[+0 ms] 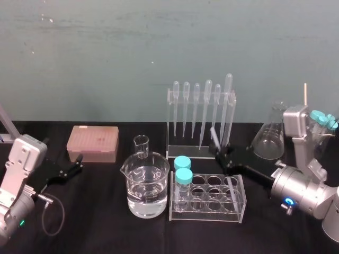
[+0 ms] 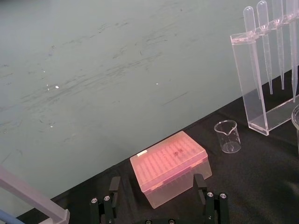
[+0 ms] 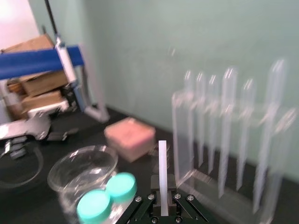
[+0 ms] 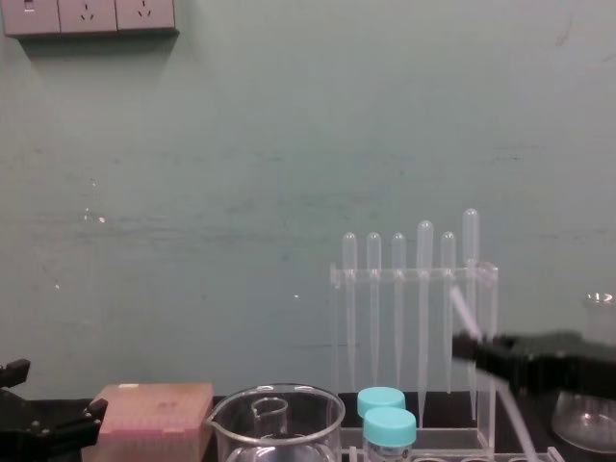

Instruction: Pick up the stirring rod with one hand, then place it down.

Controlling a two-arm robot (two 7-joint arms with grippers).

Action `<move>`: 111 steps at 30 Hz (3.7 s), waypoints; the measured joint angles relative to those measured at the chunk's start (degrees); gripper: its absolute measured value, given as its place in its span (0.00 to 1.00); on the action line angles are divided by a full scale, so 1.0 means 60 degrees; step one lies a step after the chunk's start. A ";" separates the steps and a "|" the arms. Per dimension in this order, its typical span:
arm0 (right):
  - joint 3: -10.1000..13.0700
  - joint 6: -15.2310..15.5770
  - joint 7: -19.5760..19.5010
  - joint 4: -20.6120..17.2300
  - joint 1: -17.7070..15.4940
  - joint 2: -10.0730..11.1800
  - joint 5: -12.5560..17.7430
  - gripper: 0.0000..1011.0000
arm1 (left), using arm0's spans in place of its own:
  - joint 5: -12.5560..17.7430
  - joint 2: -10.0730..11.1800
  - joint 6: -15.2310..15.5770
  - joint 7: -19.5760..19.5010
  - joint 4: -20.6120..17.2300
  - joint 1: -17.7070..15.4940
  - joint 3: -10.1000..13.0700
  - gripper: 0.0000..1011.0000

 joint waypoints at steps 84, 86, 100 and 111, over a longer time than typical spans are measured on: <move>0.1478 -0.4333 0.1450 0.0411 -0.0300 -0.1014 0.0460 0.07 | 0.0000 0.0000 0.0000 0.0000 0.0000 0.0000 0.0000 0.99; 0.1478 -0.4333 0.1451 0.0411 -0.0300 -0.1014 0.0460 0.07 | 0.0001 0.0000 0.0000 0.0000 0.0000 0.0000 0.0000 0.99; 0.1478 -0.4333 0.1451 0.0411 -0.0301 -0.1014 0.0460 0.07 | 0.0000 -0.0001 0.0000 0.0000 0.0000 0.0000 0.0000 0.99; 0.1478 -0.4333 0.1451 0.0412 -0.0301 -0.1014 0.0460 0.07 | 0.0000 0.0000 -0.0001 0.0000 0.0000 0.0000 0.0000 0.99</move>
